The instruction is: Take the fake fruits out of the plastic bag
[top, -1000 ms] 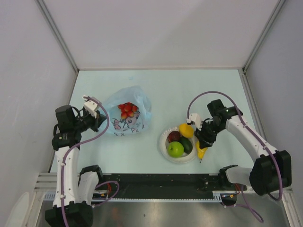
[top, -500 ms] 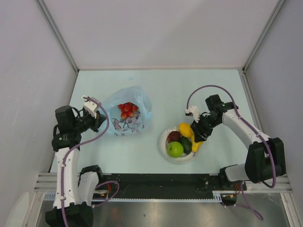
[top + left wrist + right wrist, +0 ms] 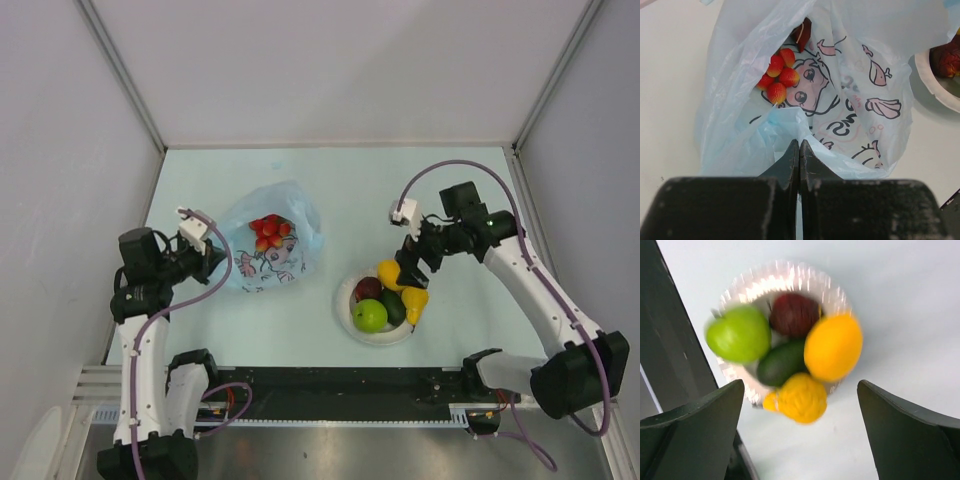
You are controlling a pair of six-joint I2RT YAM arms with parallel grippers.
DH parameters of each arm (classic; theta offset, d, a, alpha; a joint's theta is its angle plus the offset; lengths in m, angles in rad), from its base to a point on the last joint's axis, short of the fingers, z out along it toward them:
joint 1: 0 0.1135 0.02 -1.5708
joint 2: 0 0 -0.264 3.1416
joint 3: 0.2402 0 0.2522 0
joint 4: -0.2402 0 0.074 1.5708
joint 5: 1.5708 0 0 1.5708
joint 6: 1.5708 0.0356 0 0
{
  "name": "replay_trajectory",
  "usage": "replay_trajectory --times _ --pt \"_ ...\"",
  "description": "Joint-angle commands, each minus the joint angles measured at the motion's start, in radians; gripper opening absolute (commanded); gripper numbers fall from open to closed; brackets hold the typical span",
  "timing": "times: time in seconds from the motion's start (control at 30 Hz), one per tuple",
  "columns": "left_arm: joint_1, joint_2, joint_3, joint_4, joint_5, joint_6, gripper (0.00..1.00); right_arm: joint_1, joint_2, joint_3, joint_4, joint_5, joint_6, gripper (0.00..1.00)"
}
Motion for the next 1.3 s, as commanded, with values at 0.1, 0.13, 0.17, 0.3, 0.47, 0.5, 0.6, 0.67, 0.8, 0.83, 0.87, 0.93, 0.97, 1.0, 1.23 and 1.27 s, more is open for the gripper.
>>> replay_trajectory --times 0.1,0.13,0.17,0.3,0.47,0.5,0.6,0.67,0.8,0.83,0.87,0.93,0.97,1.0,1.23,1.27 --pt "-0.005 -0.060 -0.022 -0.056 0.032 0.029 0.00 0.201 0.027 0.182 0.554 -0.134 0.523 0.96" --pt "-0.005 -0.065 -0.018 -0.063 0.030 0.026 0.00 0.232 0.076 0.203 0.618 -0.118 0.557 0.93" --pt "-0.007 -0.068 -0.016 -0.070 0.035 0.026 0.00 0.273 0.113 0.245 0.719 -0.096 0.583 0.87" --pt "-0.005 -0.085 -0.010 -0.073 0.058 0.026 0.00 0.423 0.303 0.367 0.881 -0.090 0.639 0.68" --pt "-0.005 -0.126 0.002 -0.070 0.067 0.017 0.00 0.539 0.602 0.507 0.886 -0.004 0.712 0.51" --pt "-0.005 -0.134 0.005 -0.072 0.070 0.014 0.00 0.540 0.633 0.530 0.885 0.027 0.724 0.50" --pt "-0.005 -0.174 0.035 -0.096 0.078 0.008 0.00 0.516 0.730 0.547 0.892 0.202 0.757 0.46" --pt "-0.005 -0.206 0.068 -0.128 0.078 0.018 0.00 0.493 0.770 0.558 0.896 0.283 0.746 0.43" --pt "-0.005 -0.246 0.122 -0.175 0.076 0.044 0.00 0.465 0.871 0.604 0.898 0.463 0.683 0.50" --pt "-0.005 -0.250 0.134 -0.194 0.084 0.058 0.00 0.464 0.882 0.627 0.901 0.490 0.674 0.56" --pt "-0.007 -0.254 0.137 -0.204 0.087 0.064 0.00 0.465 0.894 0.635 0.911 0.519 0.665 0.61" --pt "-0.005 -0.257 0.140 -0.230 0.101 0.075 0.00 0.471 0.916 0.654 0.921 0.593 0.627 0.74" --pt "-0.005 -0.257 0.140 -0.242 0.125 0.084 0.00 0.476 0.922 0.658 0.933 0.613 0.610 0.77" --pt "-0.005 -0.258 0.142 -0.257 0.141 0.095 0.00 0.486 0.926 0.656 0.941 0.661 0.594 0.80" --pt "-0.007 -0.292 0.135 -0.362 0.265 0.181 0.00 0.522 0.965 0.619 0.999 0.794 0.452 1.00" --pt "-0.008 -0.298 0.119 -0.345 0.256 0.176 0.00 0.523 0.984 0.621 1.001 0.797 0.445 1.00"
